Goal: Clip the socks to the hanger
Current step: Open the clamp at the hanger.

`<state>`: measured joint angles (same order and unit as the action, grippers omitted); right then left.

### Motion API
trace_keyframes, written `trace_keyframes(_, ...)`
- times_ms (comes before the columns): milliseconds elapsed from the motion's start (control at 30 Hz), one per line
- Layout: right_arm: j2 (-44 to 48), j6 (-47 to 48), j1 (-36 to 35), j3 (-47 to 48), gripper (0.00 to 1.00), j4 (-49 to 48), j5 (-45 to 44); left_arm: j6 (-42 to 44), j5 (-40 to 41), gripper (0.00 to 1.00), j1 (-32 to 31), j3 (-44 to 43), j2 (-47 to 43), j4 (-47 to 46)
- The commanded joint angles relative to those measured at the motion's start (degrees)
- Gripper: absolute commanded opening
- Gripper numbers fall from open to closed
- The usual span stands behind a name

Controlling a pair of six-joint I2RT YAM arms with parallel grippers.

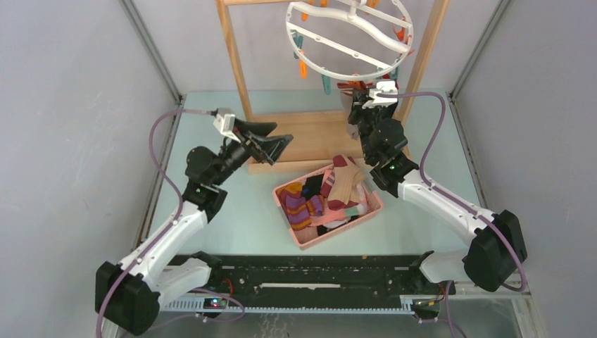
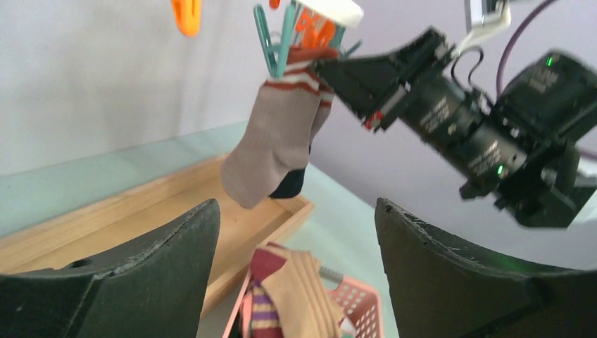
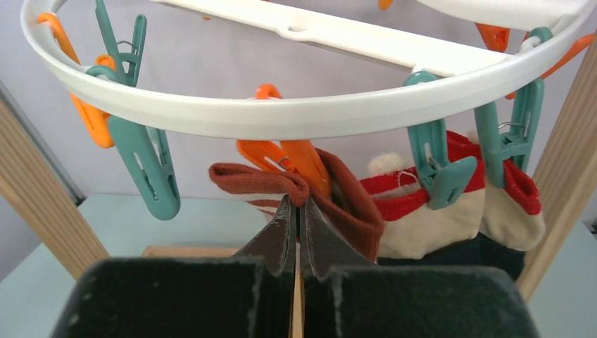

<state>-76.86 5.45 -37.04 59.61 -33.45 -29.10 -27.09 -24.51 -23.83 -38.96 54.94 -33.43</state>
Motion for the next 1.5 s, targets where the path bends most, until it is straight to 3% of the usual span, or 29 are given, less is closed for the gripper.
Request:
trace_keyframes(0,1.80,-1.79,0.32,-0.78,0.00,-0.53,2.29,-8.96,3.35,0.86,-0.97,-9.02,3.95,-2.17)
trace_keyframes(333,1.97,-4.66,2.12,-0.84,0.00,0.92,4.10,-7.38,11.86,0.87,-4.73,-21.74,14.74,2.30)
trace_keyframes(700,1.97,-6.00,3.34,-0.86,0.00,0.88,5.50,-5.22,8.61,0.84,-4.73,-38.06,28.03,12.58)
trace_keyframes(1467,2.42,-7.82,4.52,-0.80,0.00,0.71,6.92,-0.21,4.85,0.78,-5.33,-49.41,37.46,17.70)
